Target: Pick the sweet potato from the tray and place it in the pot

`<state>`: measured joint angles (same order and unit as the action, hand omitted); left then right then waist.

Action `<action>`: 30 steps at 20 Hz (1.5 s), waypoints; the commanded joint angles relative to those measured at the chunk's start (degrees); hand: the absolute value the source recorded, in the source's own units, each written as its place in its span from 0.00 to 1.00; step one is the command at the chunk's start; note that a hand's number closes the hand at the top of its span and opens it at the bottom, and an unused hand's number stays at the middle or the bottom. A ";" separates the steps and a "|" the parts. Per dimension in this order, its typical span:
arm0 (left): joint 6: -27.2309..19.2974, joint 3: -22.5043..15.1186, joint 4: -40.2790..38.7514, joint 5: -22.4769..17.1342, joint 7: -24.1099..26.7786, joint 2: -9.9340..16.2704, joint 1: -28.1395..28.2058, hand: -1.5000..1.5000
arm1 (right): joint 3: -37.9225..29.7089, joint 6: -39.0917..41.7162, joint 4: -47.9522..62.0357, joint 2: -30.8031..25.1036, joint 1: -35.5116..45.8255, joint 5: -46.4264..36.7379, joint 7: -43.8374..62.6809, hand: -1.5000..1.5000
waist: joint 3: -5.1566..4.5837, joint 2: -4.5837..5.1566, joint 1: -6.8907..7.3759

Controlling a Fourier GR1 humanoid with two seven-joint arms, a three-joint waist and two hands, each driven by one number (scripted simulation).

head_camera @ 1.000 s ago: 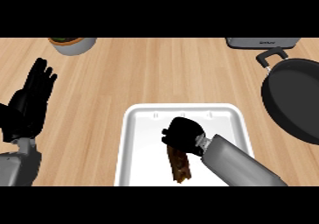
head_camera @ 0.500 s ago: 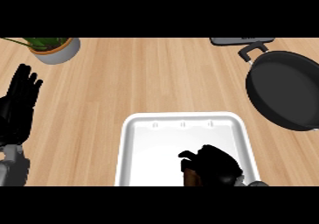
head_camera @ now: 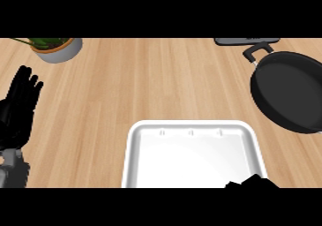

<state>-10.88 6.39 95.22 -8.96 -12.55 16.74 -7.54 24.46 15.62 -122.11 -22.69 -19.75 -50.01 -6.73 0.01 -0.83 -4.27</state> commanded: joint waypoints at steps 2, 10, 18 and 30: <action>-0.11 -0.81 -0.19 0.83 1.12 -0.87 1.02 0.50 | -9.31 -4.31 -16.07 3.12 -8.18 9.98 1.96 1.00 | -0.02 0.21 0.25; -1.03 -2.01 -0.23 1.63 -1.62 -1.50 -2.77 0.50 | -28.32 -5.38 -22.28 5.75 -6.62 21.17 4.58 1.00 | 0.03 0.61 2.19; -1.42 -3.76 3.14 2.84 -3.96 -2.27 -2.81 0.50 | -49.86 1.14 -5.43 1.55 6.33 40.46 6.00 1.00 | 0.08 0.67 3.69; 3.38 0.12 -2.77 0.99 0.16 -0.95 -4.42 0.50 | -50.51 -3.39 25.47 -6.09 28.45 32.21 -0.27 1.00 | 0.02 1.07 4.99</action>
<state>-8.53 5.36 93.88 -7.59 -12.53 14.89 -10.52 -26.91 16.45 -104.25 -27.09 3.61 -11.17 -2.12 0.02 0.11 0.34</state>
